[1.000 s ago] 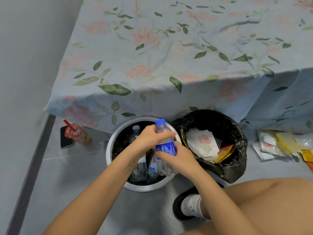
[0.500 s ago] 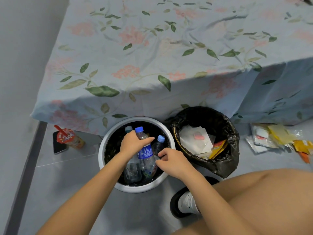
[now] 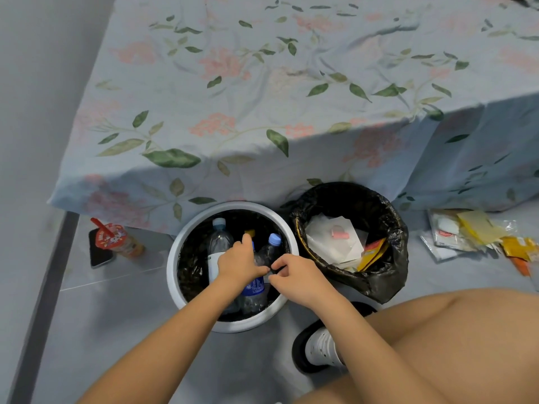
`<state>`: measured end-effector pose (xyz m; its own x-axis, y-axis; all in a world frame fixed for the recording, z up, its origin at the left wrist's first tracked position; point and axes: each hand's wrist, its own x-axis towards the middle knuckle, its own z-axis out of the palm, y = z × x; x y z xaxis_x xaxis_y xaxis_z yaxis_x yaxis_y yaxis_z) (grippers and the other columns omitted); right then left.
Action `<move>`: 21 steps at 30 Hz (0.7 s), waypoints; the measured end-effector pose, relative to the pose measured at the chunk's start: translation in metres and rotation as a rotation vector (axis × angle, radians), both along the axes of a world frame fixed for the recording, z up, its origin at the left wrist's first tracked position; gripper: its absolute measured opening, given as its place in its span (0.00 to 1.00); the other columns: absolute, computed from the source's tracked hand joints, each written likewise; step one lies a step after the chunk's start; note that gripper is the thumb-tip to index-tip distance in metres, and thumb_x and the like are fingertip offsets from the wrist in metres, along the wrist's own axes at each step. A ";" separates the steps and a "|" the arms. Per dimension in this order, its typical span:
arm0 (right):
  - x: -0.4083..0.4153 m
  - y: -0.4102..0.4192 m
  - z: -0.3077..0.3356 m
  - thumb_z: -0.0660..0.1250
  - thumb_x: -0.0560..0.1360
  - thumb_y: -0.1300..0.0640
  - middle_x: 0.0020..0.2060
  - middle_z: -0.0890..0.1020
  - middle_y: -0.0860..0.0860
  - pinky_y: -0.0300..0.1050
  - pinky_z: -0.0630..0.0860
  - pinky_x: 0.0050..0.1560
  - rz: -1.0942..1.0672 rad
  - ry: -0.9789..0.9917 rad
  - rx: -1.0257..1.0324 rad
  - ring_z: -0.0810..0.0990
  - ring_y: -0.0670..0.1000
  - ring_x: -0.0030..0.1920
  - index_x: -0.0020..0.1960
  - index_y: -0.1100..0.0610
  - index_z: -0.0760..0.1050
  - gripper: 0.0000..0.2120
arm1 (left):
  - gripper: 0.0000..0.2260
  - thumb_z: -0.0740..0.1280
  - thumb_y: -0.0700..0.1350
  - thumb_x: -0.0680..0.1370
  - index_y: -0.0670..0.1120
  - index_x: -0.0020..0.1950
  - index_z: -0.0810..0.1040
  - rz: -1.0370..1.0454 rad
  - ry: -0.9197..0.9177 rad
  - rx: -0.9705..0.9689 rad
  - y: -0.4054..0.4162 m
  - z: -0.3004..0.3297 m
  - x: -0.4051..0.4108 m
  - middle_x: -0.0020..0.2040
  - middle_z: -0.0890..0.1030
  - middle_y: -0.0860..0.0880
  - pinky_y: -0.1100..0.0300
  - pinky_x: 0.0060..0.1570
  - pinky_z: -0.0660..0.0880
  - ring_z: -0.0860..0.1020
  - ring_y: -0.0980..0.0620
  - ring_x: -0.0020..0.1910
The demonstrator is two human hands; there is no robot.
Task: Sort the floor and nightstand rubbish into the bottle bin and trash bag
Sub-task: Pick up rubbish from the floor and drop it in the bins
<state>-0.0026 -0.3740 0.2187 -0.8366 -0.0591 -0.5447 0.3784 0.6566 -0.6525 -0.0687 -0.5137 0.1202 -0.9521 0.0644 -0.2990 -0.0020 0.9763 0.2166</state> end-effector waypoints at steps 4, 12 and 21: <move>0.001 0.000 0.000 0.62 0.74 0.54 0.50 0.81 0.49 0.51 0.78 0.56 0.005 0.009 0.006 0.79 0.50 0.51 0.59 0.51 0.75 0.14 | 0.33 0.71 0.65 0.66 0.46 0.60 0.68 -0.026 0.084 0.046 -0.001 0.002 0.003 0.56 0.74 0.48 0.58 0.40 0.73 0.75 0.49 0.52; 0.000 0.000 0.000 0.63 0.75 0.54 0.53 0.80 0.49 0.48 0.77 0.56 0.023 0.013 0.002 0.79 0.49 0.52 0.61 0.51 0.73 0.15 | 0.40 0.75 0.60 0.67 0.37 0.69 0.66 0.636 0.072 0.258 -0.046 0.021 -0.029 0.67 0.71 0.38 0.46 0.62 0.70 0.70 0.40 0.66; 0.000 0.001 0.001 0.63 0.74 0.54 0.50 0.80 0.48 0.48 0.77 0.56 0.020 0.026 0.002 0.79 0.49 0.51 0.61 0.51 0.73 0.15 | 0.32 0.77 0.53 0.65 0.44 0.64 0.70 0.695 0.058 0.532 -0.074 0.024 -0.006 0.53 0.78 0.49 0.55 0.45 0.74 0.78 0.49 0.50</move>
